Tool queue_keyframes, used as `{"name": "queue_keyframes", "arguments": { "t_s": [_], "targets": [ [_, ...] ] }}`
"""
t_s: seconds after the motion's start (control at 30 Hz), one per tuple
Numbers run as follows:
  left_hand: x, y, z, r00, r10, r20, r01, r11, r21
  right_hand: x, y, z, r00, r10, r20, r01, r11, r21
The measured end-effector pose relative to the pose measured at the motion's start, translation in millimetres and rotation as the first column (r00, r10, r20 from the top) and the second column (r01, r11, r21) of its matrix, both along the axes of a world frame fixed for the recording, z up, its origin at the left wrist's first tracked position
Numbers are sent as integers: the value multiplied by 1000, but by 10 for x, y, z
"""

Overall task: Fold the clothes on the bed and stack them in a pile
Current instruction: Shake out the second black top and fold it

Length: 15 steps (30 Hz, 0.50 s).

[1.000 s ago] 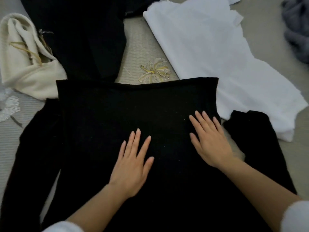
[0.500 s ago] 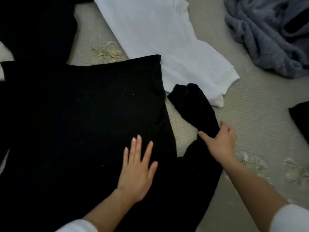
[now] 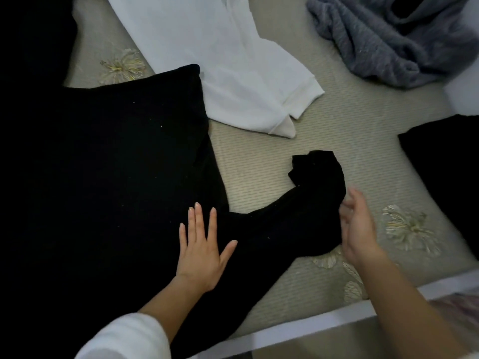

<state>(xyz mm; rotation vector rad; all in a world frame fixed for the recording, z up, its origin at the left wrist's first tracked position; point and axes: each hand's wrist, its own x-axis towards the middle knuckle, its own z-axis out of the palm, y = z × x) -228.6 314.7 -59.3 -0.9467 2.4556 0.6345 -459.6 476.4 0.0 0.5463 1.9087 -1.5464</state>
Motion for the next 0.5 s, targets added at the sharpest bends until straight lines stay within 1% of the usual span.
{"name": "queue_keyframes", "arguments": {
  "t_s": [0.03, 0.07, 0.1, 0.13, 0.2, 0.27, 0.3, 0.33, 0.37, 0.4, 0.43, 0.47, 0.5],
  "targets": [
    [-6, 4, -10, 1000, 3, 4, -3, 1000, -3, -40, 43, -1, 976, -39, 215, 59, 994, -87],
    [-13, 9, -22, 1000, 7, 5, -7, 1000, -7, -92, 68, 12, 930, -71, 361, 133, 979, -151],
    [-20, 13, -34, 1000, 7, 8, -7, 1000, -13, -149, 77, 30, 893, -88, 441, 187, 965, -186],
    [-23, 17, -43, 1000, 5, 13, -4, 1000, -20, -199, 64, 58, 876, -79, 475, 197, 959, -204],
    [-21, 22, -56, 1000, 3, 11, -3, 999, -33, -287, 11, 128, 887, -14, 462, 138, 962, -235],
    [-19, 28, -53, 1000, 13, -2, -13, 999, -38, -332, -56, 220, 930, 12, 368, 102, 952, -290],
    [-21, 33, -46, 1000, 19, -5, -19, 999, -39, -349, -61, 243, 957, -22, 288, 119, 939, -323],
    [-29, 45, -36, 999, 30, -11, -31, 999, -41, -357, -40, 269, 981, -88, 171, 142, 931, -338],
    [-46, 65, -21, 998, 49, -29, -50, 998, -41, -355, -1, 310, 987, -162, 17, 159, 930, -331],
    [-70, 100, 2, 996, 73, -54, -75, 996, -37, -345, 60, 339, 968, -213, -134, 163, 936, -311],
    [-100, 153, 33, 991, 102, -84, -105, 994, -29, -319, 141, 347, 940, -240, -241, 166, 942, -292],
    [-126, 225, 67, 985, 125, -118, -128, 991, -22, -282, 226, 331, 920, -263, -289, 182, 943, -277],
    [-142, 312, 106, 979, 129, -158, -134, 991, -24, -241, 305, 290, 916, -283, -283, 208, 941, -266]
  ]
}}
